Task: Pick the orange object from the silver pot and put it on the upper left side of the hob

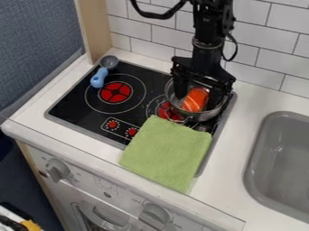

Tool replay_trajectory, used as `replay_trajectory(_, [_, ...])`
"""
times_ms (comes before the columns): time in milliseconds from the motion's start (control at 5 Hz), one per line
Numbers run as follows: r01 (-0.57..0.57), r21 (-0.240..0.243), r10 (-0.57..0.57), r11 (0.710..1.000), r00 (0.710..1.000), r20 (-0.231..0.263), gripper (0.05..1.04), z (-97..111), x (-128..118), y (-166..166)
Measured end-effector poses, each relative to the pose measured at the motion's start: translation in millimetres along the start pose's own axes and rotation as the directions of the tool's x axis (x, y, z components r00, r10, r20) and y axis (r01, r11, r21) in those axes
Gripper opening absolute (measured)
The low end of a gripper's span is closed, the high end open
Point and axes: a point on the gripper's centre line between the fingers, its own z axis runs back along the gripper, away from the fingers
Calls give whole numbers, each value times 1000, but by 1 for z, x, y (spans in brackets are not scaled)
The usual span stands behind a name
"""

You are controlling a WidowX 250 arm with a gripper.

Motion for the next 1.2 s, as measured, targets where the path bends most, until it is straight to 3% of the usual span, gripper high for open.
replay_trajectory(200, [-12,2,12,1000,1000,10,953,3,4,7])
replay_trajectory(400, [1,-23,0,1000,1000,14,674,3,5,7])
replay_trajectory(600, [27,-43,-26,999,1000,12,559,5,6,3])
replay_trajectory(800, [66,-76,-64,995,997,31,559,12,12,-2])
replay_trajectory(1000, [92,-77,-88,993,995,47,559,16,14,1])
replay_trajectory(1200, [110,-59,-104,992,990,99,559,37,17,9])
